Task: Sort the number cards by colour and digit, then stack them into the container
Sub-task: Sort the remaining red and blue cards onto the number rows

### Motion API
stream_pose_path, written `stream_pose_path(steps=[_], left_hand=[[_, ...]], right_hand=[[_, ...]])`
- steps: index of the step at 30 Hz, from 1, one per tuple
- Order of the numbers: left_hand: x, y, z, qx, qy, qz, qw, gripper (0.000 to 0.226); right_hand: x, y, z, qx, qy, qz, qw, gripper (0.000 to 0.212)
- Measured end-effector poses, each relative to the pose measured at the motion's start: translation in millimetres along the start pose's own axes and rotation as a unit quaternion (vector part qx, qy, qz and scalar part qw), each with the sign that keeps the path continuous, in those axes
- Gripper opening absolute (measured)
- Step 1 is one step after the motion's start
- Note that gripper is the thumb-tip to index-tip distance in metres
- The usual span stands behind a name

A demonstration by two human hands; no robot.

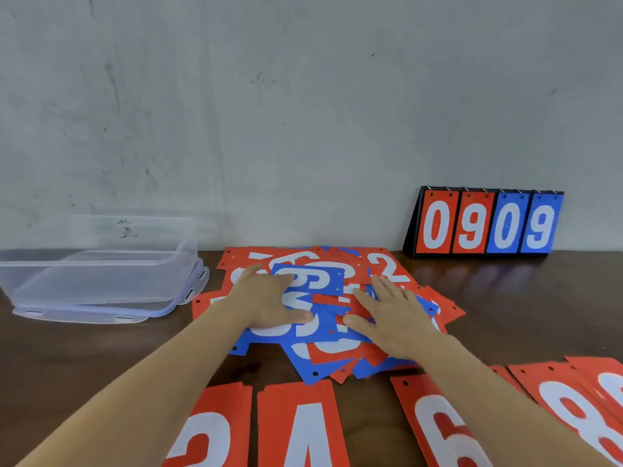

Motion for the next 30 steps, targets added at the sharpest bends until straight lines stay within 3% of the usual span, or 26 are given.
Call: stream_pose_path(steps=[2, 5, 7, 9, 11, 14, 17, 19, 23, 27, 30], left_hand=[[-9, 8, 3, -0.034, -0.064, -0.01, 0.997, 0.077], [-17, 19, 9, -0.102, -0.121, -0.015, 0.987, 0.062], [-14, 20, 12, -0.138, -0.092, -0.002, 0.986, 0.059], [-9, 15, 12, -0.127, -0.043, 0.008, 0.991, 0.064], [-7, 12, 8, -0.049, 0.036, 0.011, 0.998, 0.081], [-8, 9, 6, 0.063, 0.134, 0.016, 0.989, 0.097], [-7, 2, 3, 0.035, 0.098, 0.012, 0.994, 0.098], [-6, 0, 4, -0.003, 0.06, 0.013, 0.998, 0.099], [-10, -1, 6, -0.064, 0.015, 0.011, 0.998, 0.096], [-13, 2, 7, -0.083, 0.037, -0.005, 0.996, 0.092], [-10, 4, 10, -0.112, 0.079, -0.015, 0.99, 0.074]], right_hand=[[-11, 17, -1, -0.006, 0.011, -0.001, 1.0, 0.128], [-29, 38, 5, -0.018, -0.013, -0.013, 1.0, 0.06], [-35, 43, 9, -0.057, -0.006, -0.018, 0.998, 0.04], [-34, 37, 16, -0.112, -0.058, -0.058, 0.99, 0.04], [-26, 22, 21, -0.145, -0.111, -0.102, 0.978, 0.046], [-11, -6, 21, -0.133, -0.193, -0.144, 0.961, 0.075], [-1, -29, 10, -0.087, -0.238, -0.189, 0.949, 0.103], [1, -37, 3, -0.077, -0.225, -0.214, 0.947, 0.109], [3, -45, 7, -0.071, -0.254, -0.241, 0.934, 0.107], [3, -50, 12, -0.068, -0.297, -0.263, 0.916, 0.102], [2, -50, 12, -0.085, -0.332, -0.279, 0.897, 0.082]])
Point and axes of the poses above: each hand's wrist, its own y-axis away from the middle knuckle, its own z-axis out of the back of the hand, x = y × z, the point moved 2 cm from there along -y, towards the middle knuckle, and after that the axes turned 5 degrees about z, right-handed, at the moved point
